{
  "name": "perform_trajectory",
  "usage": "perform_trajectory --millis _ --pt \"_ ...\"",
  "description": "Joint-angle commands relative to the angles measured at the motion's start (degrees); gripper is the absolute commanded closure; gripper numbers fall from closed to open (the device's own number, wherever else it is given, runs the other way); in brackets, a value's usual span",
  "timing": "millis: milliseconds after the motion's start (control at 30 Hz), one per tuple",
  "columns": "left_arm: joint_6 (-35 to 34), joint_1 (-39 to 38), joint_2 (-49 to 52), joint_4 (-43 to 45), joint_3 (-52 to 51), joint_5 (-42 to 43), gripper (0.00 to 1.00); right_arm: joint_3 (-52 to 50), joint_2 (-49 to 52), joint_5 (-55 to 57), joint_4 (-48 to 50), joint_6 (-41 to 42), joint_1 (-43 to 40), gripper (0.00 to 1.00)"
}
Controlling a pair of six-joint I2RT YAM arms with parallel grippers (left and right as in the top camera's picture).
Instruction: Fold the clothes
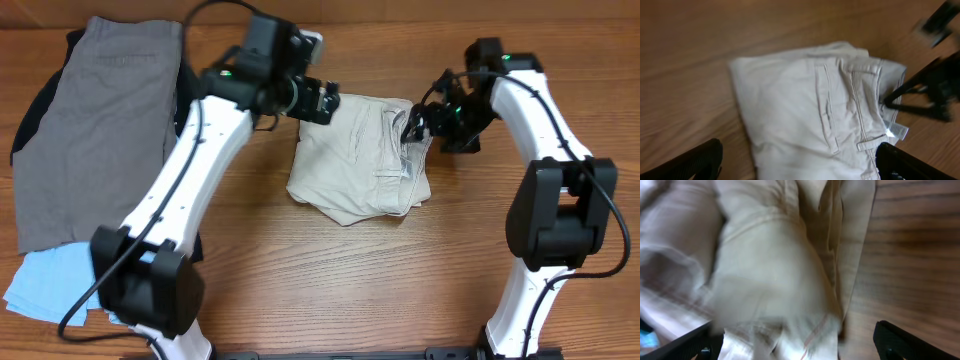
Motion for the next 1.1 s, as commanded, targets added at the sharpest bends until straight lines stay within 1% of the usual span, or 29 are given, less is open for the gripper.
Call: perform_trajectory --millis 0,333,500,533,567,600,633,767,833,900,1067 --pt "1.99 0.42 -1.66 -0.98 1.20 -1.05 0.00 -3.08 -0.57 5.51 3.74 1.11 2.03 0.00" --pt "3.04 0.68 -1.66 -4.15 1.20 -3.85 0.00 -10.36 -0.35 5.95 15.19 1.07 6.75 0.00" --pt "3.04 0.68 -1.66 -4.90 1.20 -4.02 0.00 -11.39 1.29 6.08 17.70 1.38 7.19 0.01" --pt "3.04 0.68 -1.66 -5.03 1.20 -4.02 0.00 -11.39 1.64 6.08 18.03 1.86 7.19 0.04" --pt "3.04 0.68 -1.66 -5.11 1.20 -4.04 0.00 -11.39 2.32 6.03 18.49 2.36 7.19 0.11" --pt "3.04 0.68 -1.66 -5.25 1.20 -4.04 0.00 -11.39 2.49 6.03 18.73 3.04 7.19 0.17" --pt "3.06 0.68 -1.66 -5.31 1.18 -4.04 0.00 -11.39 3.10 5.99 19.15 3.87 7.19 0.26" --pt "3.06 0.68 -1.66 -5.75 1.18 -4.04 0.00 -11.39 4.39 5.81 20.28 8.87 7.17 0.74" --pt "3.06 0.68 -1.66 -5.99 1.18 -4.04 0.00 -11.39 4.72 5.81 20.74 11.34 7.17 0.87" --pt "3.06 0.68 -1.66 -6.21 1.18 -4.04 0.00 -11.39 4.79 5.84 21.40 14.01 6.75 0.96" --pt "3.04 0.68 -1.64 -7.02 1.14 -4.07 0.00 -10.25 4.79 5.25 23.78 20.68 2.78 0.96"
